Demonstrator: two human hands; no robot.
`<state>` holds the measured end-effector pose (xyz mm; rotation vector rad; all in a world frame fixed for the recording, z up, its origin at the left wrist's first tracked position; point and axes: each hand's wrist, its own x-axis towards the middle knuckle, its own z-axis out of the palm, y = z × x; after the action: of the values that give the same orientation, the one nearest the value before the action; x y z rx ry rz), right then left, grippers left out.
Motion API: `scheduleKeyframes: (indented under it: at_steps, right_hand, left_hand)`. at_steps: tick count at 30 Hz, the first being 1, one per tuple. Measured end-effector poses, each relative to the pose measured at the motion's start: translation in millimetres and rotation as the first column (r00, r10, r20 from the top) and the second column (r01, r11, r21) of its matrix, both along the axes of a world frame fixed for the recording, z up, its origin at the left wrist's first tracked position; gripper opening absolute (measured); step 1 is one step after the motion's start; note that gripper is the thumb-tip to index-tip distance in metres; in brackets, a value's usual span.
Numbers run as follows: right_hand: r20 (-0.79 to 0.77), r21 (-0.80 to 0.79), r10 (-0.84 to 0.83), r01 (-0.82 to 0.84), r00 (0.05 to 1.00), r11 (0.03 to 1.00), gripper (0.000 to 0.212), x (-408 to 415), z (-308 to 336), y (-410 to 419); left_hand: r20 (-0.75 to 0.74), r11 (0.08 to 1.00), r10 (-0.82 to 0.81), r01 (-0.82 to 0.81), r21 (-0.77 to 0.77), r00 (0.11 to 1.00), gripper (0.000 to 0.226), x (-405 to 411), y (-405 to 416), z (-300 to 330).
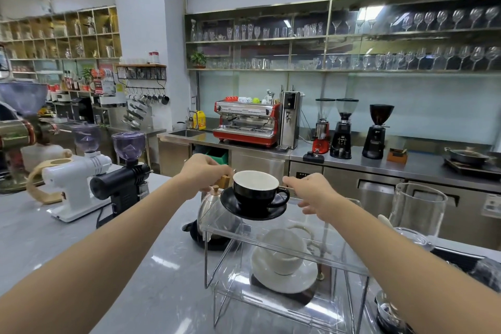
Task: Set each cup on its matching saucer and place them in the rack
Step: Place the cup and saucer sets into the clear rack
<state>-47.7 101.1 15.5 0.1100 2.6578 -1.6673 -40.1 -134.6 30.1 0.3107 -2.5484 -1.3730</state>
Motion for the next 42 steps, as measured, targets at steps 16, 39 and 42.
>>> scheduleKeyframes:
  at_steps: [16,39,42]
  right_hand:
    - [-0.446,0.806,0.354,0.197,0.822,0.558,0.069,89.0,-9.1,60.3]
    - [-0.467,0.719,0.096,0.314,0.879,0.621,0.062,224.5,-92.2,181.4]
    - [-0.466,0.687,0.037,0.335,0.884,0.645,0.06,237.8,-103.0,202.7]
  left_hand:
    - [-0.338,0.574,-0.482,0.0,-0.819,0.808,0.05,75.5,87.2,-24.5]
    - [-0.305,0.618,-0.736,0.417,-0.666,0.605,0.051,146.9,219.9,-122.4]
    - [-0.297,0.617,-0.755,0.479,-0.625,0.585,0.048,152.9,238.5,-137.9]
